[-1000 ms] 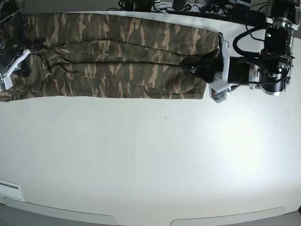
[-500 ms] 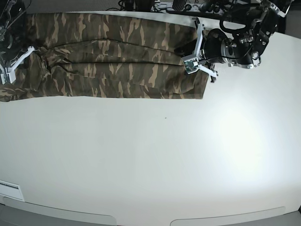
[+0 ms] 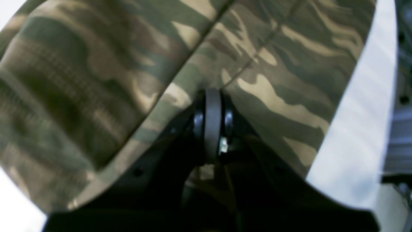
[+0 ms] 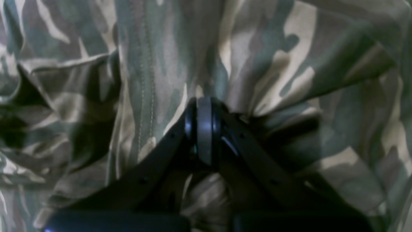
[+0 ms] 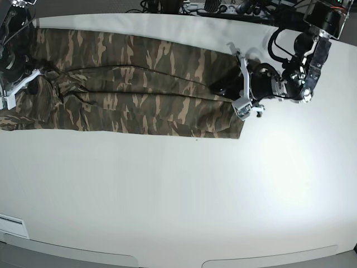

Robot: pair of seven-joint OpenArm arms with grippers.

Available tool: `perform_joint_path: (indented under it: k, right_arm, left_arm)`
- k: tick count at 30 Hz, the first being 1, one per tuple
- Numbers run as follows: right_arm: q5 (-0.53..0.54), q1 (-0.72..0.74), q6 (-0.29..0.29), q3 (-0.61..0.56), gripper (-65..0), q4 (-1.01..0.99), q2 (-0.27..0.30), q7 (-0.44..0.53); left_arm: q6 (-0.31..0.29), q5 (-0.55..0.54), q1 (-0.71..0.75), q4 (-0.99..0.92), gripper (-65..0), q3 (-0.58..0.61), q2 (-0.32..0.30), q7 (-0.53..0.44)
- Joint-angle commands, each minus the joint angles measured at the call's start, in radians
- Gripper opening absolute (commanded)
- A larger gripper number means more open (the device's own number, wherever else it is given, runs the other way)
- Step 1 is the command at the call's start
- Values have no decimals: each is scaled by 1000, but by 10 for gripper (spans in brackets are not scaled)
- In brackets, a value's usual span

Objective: Fold the T-shirt properly
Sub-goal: 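Drag the folded end with the left gripper toward the right gripper, then regrasp the folded end of the shirt with the left gripper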

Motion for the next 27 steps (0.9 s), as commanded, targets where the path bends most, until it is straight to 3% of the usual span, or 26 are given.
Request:
perform_joint_path:
  k: [1, 5, 11, 23, 25, 27]
  right_arm:
    - [-1, 22, 0, -10, -650, 11, 17, 26]
    - [-61, 85, -1, -78, -650, -13, 18, 60]
    - [-171, 188, -65, -177, -650, -82, 26, 76]
    - [-74, 228, -103, -163, -650, -79, 110, -35]
    - [-74, 228, -101, -157, -650, -79, 113, -35]
    - [-73, 230, -94, -154, -650, -79, 114, -34]
  left_arm:
    - [45, 126, -28, -30, -650, -5, -18, 97]
    - [44, 138, -96, -80, -650, -5, -5, 97]
    - [59, 91, -134, -85, -650, -5, -6, 146]
    - [60, -143, -134, 19, -650, -63, -45, 325]
    - [89, -163, -137, 51, -650, -106, -48, 338]
    - [169, -201, -145, 76, -650, -170, -47, 338]
